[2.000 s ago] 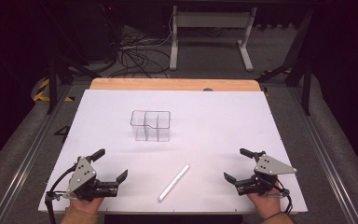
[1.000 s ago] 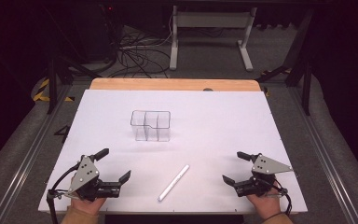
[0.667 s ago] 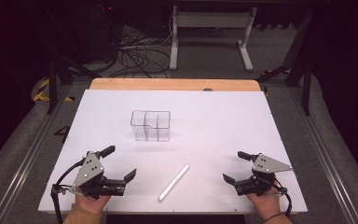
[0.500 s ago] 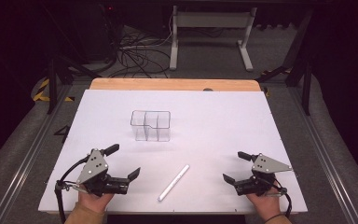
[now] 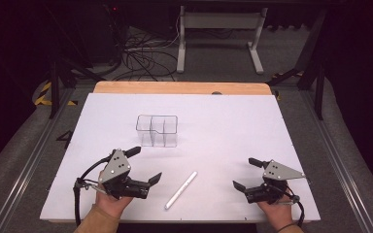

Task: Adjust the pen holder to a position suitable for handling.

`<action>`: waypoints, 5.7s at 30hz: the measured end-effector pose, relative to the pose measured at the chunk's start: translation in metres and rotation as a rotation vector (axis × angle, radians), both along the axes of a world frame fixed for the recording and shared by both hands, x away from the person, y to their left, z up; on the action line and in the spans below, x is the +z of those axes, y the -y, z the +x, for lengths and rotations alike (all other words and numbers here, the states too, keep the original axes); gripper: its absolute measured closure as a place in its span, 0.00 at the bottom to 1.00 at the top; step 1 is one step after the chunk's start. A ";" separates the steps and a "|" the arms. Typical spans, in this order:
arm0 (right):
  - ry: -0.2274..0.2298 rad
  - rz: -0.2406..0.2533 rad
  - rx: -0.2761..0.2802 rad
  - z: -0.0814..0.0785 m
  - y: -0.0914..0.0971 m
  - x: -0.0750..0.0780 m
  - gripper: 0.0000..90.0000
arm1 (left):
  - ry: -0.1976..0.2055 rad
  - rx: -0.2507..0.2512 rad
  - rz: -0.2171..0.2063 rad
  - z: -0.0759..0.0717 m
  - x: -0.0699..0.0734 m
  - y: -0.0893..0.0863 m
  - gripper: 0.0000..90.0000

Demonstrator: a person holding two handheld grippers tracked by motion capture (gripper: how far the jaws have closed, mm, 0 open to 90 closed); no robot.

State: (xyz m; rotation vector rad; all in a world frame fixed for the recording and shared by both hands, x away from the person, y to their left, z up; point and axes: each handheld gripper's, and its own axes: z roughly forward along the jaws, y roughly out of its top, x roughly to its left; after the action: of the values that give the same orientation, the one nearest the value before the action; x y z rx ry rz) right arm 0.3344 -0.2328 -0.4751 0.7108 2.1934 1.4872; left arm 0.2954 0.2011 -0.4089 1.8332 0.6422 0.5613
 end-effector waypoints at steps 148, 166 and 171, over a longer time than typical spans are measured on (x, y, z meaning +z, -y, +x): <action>0.003 -0.009 0.032 0.000 -0.001 -0.001 0.03 | -0.656 0.091 0.536 0.046 -0.044 0.139 0.87; 0.001 -0.008 0.031 0.000 -0.001 -0.001 0.03 | -0.581 0.078 0.480 0.035 -0.018 0.133 0.87; -0.003 -0.008 0.028 0.000 0.000 -0.001 0.03 | -0.572 0.075 0.475 0.034 -0.014 0.131 0.87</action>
State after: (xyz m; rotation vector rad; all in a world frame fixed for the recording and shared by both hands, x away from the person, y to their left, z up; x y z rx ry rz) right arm 0.3347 -0.2324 -0.4761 0.6824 2.2190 1.4917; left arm 0.3292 0.0697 -0.4229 2.4567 1.0239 0.2375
